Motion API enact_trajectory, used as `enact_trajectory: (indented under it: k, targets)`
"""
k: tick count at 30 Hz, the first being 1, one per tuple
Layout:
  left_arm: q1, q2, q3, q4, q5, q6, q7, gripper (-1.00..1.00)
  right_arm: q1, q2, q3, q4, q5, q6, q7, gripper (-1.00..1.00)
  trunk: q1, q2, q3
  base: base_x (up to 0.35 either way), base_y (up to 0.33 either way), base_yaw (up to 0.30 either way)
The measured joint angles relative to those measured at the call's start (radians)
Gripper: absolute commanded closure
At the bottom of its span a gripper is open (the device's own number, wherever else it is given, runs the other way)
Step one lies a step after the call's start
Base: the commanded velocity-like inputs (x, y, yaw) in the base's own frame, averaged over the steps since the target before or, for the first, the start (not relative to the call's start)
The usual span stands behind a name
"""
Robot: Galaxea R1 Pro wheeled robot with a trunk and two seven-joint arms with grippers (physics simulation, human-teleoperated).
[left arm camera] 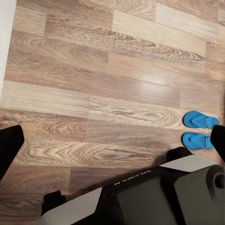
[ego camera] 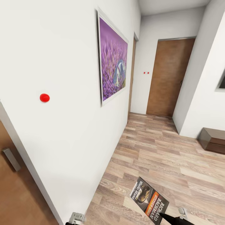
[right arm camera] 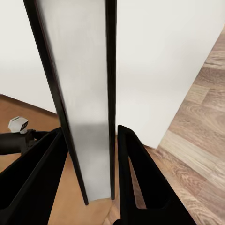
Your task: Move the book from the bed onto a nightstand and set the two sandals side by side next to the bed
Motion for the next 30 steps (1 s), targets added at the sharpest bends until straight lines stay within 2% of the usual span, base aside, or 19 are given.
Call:
enact_trajectory:
  k: [7,15,23,30]
  targets:
    - [0.0,0.0,0.0,0.0,0.0,-0.001,0.0,-1.0,0.0,0.0,0.001,0.0,0.0,0.001,-0.001,1.0,0.0,0.0,0.0,0.175,0.139,0.0]
    - [0.0,-0.001,0.0,0.0,0.0,0.001,0.0,-1.0,0.0,0.0,-0.001,0.0,0.0,0.0,-0.001,1.0,0.0,0.0,0.0,0.022,0.015,0.0]
    - [0.0,-0.001,-0.002,0.0,0.0,0.001,0.0,-1.0,0.0,0.0,-0.001,0.0,0.0,0.001,0.0,1.0,0.0,0.0,0.0,0.156,0.0,0.0]
    - [0.0,-0.002,-0.001,0.0,0.0,0.001,0.0,-1.0,0.0,0.0,0.0,0.0,0.0,0.001,0.002,1.0,0.0,0.0,0.0,0.019,0.0,-0.175]
